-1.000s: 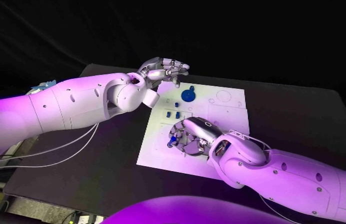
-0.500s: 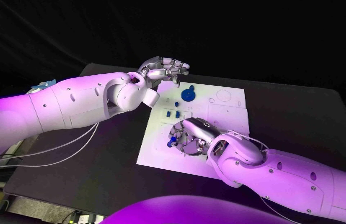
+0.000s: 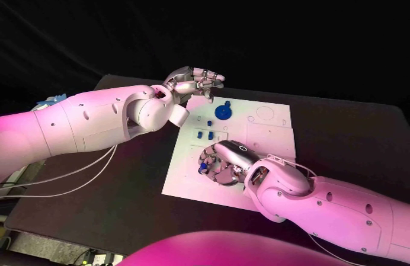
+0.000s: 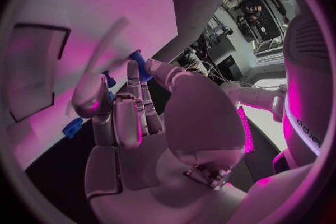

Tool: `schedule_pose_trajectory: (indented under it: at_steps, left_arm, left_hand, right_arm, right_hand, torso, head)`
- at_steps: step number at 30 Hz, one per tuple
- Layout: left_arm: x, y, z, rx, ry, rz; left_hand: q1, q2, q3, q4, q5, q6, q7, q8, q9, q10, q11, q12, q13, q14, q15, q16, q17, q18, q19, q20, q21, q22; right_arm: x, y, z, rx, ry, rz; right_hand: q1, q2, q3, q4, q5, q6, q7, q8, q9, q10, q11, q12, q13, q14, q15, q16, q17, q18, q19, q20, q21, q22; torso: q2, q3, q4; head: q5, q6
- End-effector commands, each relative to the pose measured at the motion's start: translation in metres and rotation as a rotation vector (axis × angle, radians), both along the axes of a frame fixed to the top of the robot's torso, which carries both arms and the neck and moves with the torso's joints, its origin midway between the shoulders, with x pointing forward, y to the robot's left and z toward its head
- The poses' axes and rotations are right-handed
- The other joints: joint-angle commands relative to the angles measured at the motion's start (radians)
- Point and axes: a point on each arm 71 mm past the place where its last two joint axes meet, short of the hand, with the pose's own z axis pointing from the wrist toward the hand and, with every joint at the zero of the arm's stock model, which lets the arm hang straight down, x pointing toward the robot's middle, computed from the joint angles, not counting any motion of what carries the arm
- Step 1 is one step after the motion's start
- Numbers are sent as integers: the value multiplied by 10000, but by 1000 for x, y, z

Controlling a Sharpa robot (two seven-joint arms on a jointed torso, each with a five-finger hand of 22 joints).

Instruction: Assemble the parts on the task board

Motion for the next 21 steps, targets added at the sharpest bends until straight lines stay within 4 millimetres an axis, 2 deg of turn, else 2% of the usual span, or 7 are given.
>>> schedule_pose_trajectory:
  at_steps: [1, 5, 10, 18, 21]
  left_arm:
    - [0, -2, 1, -55, -30, -164]
    - [0, -2, 1, -50, -26, -156]
    - [0, -1, 1, -42, -20, -145]
    - [0, 1, 0, -20, -7, -117]
    - [-1, 1, 0, -13, -1, -111]
  left_hand:
    - [-103, 35, 6, -43, 1, 21, 66, -33, 9, -89, 3, -64, -6, -43, -3, -54, -10, 146, 1, 37, -62, -15]
    - [-103, 35, 6, -43, 1, 21, 66, -33, 9, -89, 3, -64, -6, -43, -3, -54, -10, 146, 1, 37, -62, -15]
    - [-103, 50, 13, -44, 3, 22, 65, -32, 11, -90, 2, -63, -5, -43, -3, -55, -10, 146, 3, 37, -64, -17]
    - [-103, 50, 13, -44, 3, 22, 65, -32, 11, -90, 2, -63, -5, -43, -3, -55, -10, 146, 3, 37, -64, -17]
    - [-103, 50, 13, -44, 3, 22, 65, -32, 11, -90, 2, -63, -5, -43, -3, -55, -10, 146, 3, 37, -64, -17]
  right_arm:
    - [-3, 2, -3, -285, 76, 274]
    - [-3, 1, -1, -146, -7, 133]
    - [-3, -5, 3, 193, -190, -132]
    - [-6, -27, 20, 1070, -505, -376]
    - [-3, -46, 32, 1532, -352, -677]
  right_hand:
    - [-54, -173, -105, -14, 66, -355, -6, -263, -116, 10, 65, -27, 55, 287, 74, 40, 35, -87, -56, 46, -59, 24]
    - [-128, -343, -249, -1, 68, -1065, -35, -731, -275, 45, -52, -4, 190, 285, -17, 41, 37, -79, -43, -8, -63, 57]
    - [-161, -430, -394, 24, 26, -1471, -93, -988, -349, 56, -106, 22, 315, 294, -60, 48, 60, -85, -25, -51, -61, 85]
    - [-101, -419, -409, 3, 61, -1530, -90, -1032, -353, 61, -119, 37, 369, 303, -75, 62, 94, -99, 9, -66, -3, 125]
    - [-13, -355, -426, -17, 141, -1061, -53, -815, -241, 166, -45, 152, 520, 306, -29, 58, 81, -124, 54, -53, 63, 181]
  torso:
    - [-7, 1, -1]
    - [-4, 7, -7]
    - [-9, 19, -16]
    - [-45, 24, -69]
    - [-64, 23, -84]
  head:
    - [-13, 9]
    - [-31, 19]
    - [-58, 40]
    - [-184, 97]
    - [-288, 153]
